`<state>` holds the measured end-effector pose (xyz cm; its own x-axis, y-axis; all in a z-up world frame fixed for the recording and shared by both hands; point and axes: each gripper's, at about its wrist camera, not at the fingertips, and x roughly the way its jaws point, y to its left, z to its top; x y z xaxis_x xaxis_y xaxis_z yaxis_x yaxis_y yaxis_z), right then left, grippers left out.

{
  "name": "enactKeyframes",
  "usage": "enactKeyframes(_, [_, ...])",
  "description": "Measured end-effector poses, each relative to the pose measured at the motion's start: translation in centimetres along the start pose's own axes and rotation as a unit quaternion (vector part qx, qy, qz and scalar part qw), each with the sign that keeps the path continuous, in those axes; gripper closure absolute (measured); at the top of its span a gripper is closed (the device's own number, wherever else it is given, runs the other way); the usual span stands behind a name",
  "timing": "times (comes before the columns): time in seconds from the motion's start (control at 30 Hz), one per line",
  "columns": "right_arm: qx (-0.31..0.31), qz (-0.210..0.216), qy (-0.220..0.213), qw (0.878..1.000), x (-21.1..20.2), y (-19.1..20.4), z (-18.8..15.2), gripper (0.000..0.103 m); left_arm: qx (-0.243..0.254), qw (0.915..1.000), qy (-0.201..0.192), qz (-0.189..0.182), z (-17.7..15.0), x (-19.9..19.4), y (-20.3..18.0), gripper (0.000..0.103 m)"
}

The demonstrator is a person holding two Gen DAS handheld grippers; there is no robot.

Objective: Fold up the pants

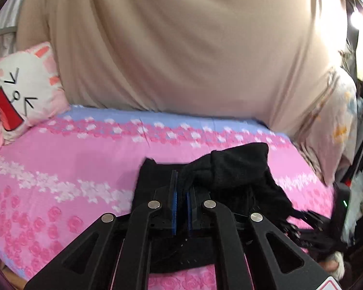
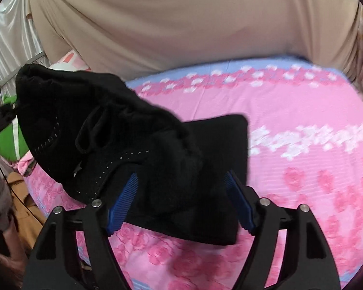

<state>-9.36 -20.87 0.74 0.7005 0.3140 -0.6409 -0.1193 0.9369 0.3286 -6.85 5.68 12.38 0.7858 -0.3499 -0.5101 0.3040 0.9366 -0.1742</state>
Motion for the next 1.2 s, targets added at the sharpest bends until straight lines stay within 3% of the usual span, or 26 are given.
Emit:
enactKeyframes(0.07, [0.03, 0.03, 0.016, 0.999, 1.3, -1.0, 0.1, 0.031, 0.014, 0.9993, 0.024, -0.026, -1.2, 1.4, -1.3, 0.099])
enactKeyframes(0.13, [0.05, 0.057, 0.027, 0.997, 1.8, -1.5, 0.4, 0.072, 0.038, 0.9975, 0.045, -0.04, -2.4, 3.2, -3.3, 0.097])
enactKeyframes(0.2, [0.073, 0.088, 0.022, 0.993, 1.3, -2.0, 1.4, 0.091, 0.066, 0.995, 0.056, -0.049, -3.6, 4.7, -5.3, 0.086])
enactKeyframes(0.23, [0.081, 0.103, 0.017, 0.991, 1.0, -2.1, 1.9, 0.091, 0.082, 0.993, 0.066, -0.053, -4.3, 5.5, -6.5, 0.076])
enactKeyframes(0.27, [0.086, 0.117, 0.012, 0.989, 0.5, -2.1, 2.7, 0.091, 0.096, 0.9911, 0.073, -0.056, -5.1, 6.1, -7.7, 0.051])
enactKeyframes(0.3, [0.086, 0.125, 0.01, 0.988, 0.3, -1.9, 3.3, 0.092, 0.106, 0.9899, 0.076, -0.055, -5.7, 6.7, -8.4, 0.042])
enactKeyframes(0.37, [0.077, 0.137, 0.01, 0.987, 0.2, -1.1, 4.3, 0.092, 0.14, 0.9865, 0.074, -0.042, -7.3, 7.8, -10.6, 0.04])
enactKeyframes(0.47, [0.067, 0.151, 0.017, 0.986, 0.5, 0.1, 5.0, 0.092, 0.161, 0.9841, 0.074, -0.013, -8.6, 9.6, -12.1, 0.026])
enactKeyframes(0.6, [0.066, 0.146, 0.024, 0.987, 1.2, 0.6, 4.8, 0.092, 0.165, 0.9837, 0.067, 0.028, -8.6, 11.7, -13.3, 0.025])
enactKeyframes(0.73, [0.079, 0.137, 0.021, 0.987, 1.7, -0.1, 4.8, 0.092, 0.155, 0.9843, 0.082, 0.018, -8.2, 13.0, -13.1, 0.028])
enactKeyframes(0.93, [0.092, 0.145, 0.02, 0.985, 1.6, -1.2, 5.0, 0.092, 0.164, 0.9834, 0.078, 0.004, -8.3, 11.2, -12.9, 0.027])
enactKeyframes(1.2, [0.096, 0.152, 0.023, 0.983, 1.5, -1.9, 5.0, 0.092, 0.178, 0.9797, 0.086, 0.035, -8.5, 11.1, -14.2, 0.026])
